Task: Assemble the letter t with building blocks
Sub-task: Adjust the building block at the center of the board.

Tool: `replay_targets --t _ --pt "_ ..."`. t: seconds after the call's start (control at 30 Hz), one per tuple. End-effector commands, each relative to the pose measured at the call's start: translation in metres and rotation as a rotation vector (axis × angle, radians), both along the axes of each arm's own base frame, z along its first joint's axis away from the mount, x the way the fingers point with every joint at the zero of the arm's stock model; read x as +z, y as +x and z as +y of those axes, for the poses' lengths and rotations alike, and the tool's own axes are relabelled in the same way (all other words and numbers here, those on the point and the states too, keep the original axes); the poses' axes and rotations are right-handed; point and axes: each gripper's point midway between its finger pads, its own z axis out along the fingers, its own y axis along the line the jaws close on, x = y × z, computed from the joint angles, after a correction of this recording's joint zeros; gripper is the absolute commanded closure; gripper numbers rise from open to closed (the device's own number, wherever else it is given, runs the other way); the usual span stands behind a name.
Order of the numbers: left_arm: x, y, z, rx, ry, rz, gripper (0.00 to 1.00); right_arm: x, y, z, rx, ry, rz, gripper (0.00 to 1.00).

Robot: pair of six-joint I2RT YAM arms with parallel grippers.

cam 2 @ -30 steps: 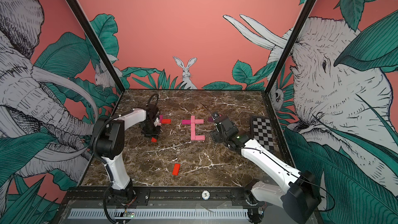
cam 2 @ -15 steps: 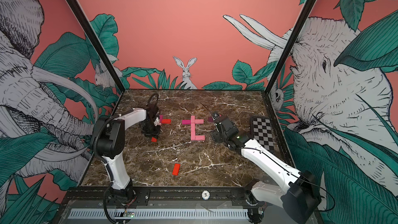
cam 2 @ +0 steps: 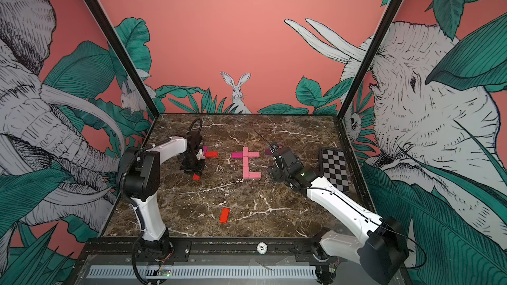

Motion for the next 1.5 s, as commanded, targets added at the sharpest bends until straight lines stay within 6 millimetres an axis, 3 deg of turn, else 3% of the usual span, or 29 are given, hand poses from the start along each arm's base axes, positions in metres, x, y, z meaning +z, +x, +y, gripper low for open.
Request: replay_targets --t 0.0,1.47 --pt "-0.0039 0.0052 0.0009 -0.012 -0.001 -0.004 0.69 0.0058 0.0048 -0.0020 -0.015 -0.003 -0.017 0.05" --pt "-0.0049 0.0104 -0.0034 -0.021 -0.019 0.002 0.68 0.0047 0.0032 -0.0043 -0.022 -0.002 -0.022 0.05"
